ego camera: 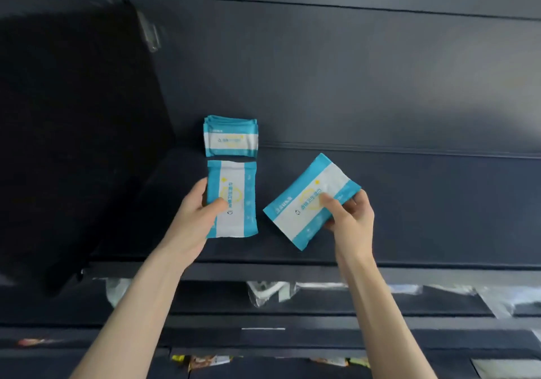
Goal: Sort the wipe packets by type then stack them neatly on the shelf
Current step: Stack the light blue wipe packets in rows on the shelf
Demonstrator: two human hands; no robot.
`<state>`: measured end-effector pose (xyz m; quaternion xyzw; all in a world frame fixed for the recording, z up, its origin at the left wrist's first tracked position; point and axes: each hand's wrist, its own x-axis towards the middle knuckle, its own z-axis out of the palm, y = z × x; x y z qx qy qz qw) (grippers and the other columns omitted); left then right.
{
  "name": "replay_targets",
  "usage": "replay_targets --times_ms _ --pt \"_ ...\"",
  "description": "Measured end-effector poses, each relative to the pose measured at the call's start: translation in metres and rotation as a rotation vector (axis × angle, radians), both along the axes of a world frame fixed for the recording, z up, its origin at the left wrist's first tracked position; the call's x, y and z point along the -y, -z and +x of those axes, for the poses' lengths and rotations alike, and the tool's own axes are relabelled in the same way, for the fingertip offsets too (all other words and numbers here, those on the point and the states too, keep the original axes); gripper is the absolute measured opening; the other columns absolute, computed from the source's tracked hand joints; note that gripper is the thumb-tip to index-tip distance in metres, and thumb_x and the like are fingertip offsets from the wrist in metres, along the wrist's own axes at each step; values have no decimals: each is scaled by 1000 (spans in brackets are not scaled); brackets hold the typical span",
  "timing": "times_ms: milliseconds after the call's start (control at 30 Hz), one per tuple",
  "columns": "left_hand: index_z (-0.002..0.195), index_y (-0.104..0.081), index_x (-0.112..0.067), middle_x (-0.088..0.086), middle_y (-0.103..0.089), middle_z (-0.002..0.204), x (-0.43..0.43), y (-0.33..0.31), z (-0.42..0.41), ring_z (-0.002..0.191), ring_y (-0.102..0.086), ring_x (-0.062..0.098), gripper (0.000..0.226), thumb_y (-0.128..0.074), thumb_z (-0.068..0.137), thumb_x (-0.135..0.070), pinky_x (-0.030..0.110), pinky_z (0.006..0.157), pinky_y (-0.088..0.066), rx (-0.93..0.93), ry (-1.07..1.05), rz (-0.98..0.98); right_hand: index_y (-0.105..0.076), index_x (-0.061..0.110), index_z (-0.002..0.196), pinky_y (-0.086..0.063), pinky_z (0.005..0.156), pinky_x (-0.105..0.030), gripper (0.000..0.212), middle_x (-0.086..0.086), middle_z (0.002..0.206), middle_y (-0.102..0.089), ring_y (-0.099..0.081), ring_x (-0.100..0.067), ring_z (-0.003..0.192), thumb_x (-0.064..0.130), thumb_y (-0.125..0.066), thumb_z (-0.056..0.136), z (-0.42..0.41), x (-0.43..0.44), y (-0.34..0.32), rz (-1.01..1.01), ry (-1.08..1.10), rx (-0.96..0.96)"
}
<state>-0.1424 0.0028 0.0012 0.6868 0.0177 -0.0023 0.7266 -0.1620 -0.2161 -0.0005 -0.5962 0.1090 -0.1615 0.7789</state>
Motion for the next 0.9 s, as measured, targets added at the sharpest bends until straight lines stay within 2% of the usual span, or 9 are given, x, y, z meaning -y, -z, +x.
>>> replay_targets --times_ms 133,233,333,467,567,633,700,767,900 --pt "106 -62 -19 -2 -70 101 -24 -4 42 85 -68 6 28 -64 85 0 21 73 -54 70 -99 100 -52 13 92 -55 60 -30 18 1 84 -68 -70 -16 80 -1 -63 86 43 -25 -11 -20 -61 -2" --pt "103 -67 -12 1 -72 94 -35 -6 70 81 -67 8 20 -68 84 -6 19 69 -53 78 -117 103 -51 10 94 -54 56 -26 19 -2 87 -68 -71 -15 78 0 -64 85 75 -41 -15 -9 -136 -21" --pt "109 -67 -10 6 -72 98 -39 -7 94 88 -68 16 22 -65 87 -12 28 76 -55 34 -83 -16 -50 7 100 -56 57 -29 21 -7 93 -68 -71 -17 80 -1 -64 86 106 -55 -16 17 -229 -52" --pt "103 -66 -11 3 -72 93 -32 -12 117 81 -69 10 17 -57 92 -20 23 69 -56 -28 -45 -173 -49 9 97 -58 62 -33 20 -9 93 -67 -70 -16 78 0 -63 87 139 -68 -14 4 -301 -79" --pt "112 -63 -12 3 -72 105 -29 -9 127 95 -68 14 31 -57 89 -32 27 78 -56 -57 -3 -271 -48 9 96 -58 59 -30 21 -7 90 -67 -69 -13 74 1 -65 87 155 -73 -9 -3 -298 -95" --pt "120 -58 -10 5 -69 113 -27 -5 131 105 -65 17 42 -65 81 -23 30 87 -53 -11 75 -218 -48 10 96 -58 59 -30 22 -6 89 -67 -70 -11 73 3 -66 86 162 -77 -6 17 -274 -93" --pt "121 -54 -10 5 -68 115 -26 0 137 105 -65 17 52 -73 74 -3 31 87 -54 31 86 -98 -47 11 96 -58 62 -32 24 -6 93 -67 -71 -12 78 4 -67 85 169 -81 -2 30 -261 -91" --pt "118 -53 -11 4 -68 111 -28 2 144 101 -67 14 58 -77 68 8 29 81 -55 60 19 -15 -46 13 98 -58 65 -32 28 -5 96 -67 -71 -13 81 2 -68 84 174 -84 2 34 -266 -81" --pt "103 -53 -20 -2 -71 94 -43 1 161 84 -69 4 46 -77 71 4 18 65 -54 134 -56 96 -51 14 111 -53 67 -19 47 -1 100 -66 -68 -7 81 -4 -75 75 182 -81 4 -150 -285 -7"
